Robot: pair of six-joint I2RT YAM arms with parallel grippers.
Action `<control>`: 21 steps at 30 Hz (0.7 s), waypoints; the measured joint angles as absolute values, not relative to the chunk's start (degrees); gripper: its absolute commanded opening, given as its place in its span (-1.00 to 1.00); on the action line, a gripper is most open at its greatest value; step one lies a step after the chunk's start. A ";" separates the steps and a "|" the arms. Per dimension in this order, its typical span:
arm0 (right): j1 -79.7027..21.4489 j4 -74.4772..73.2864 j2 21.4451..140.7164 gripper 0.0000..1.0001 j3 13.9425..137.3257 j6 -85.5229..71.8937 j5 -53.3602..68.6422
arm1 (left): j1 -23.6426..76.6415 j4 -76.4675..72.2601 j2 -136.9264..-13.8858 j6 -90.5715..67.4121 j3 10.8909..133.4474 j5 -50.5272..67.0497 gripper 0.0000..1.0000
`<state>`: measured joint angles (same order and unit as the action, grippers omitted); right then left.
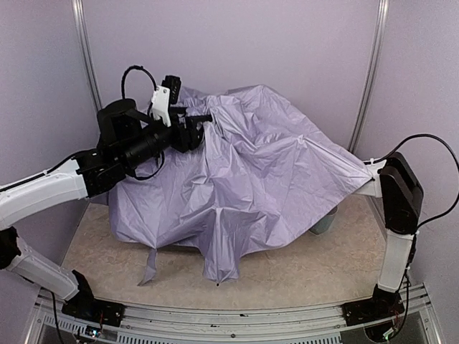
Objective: Put away the umbrella
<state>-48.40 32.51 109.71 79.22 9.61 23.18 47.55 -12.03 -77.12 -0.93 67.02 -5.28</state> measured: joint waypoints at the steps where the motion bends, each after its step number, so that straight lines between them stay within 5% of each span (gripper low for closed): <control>1: -48.56 32.77 109.47 -1.00 82.48 10.02 23.73 | 48.75 -10.79 -76.49 0.21 70.65 -6.48 0.38; 9: -52.64 36.03 107.77 -1.00 92.44 10.61 25.61 | 54.96 -6.98 -71.40 3.46 80.18 -6.74 0.41; 15: -52.10 41.08 111.07 -1.00 78.02 7.70 23.59 | 50.87 -10.15 -72.16 1.83 63.81 -5.32 0.42; 21: -51.18 47.81 126.65 -1.00 67.31 0.97 21.56 | 46.68 -17.78 -86.08 -4.21 48.88 0.12 0.29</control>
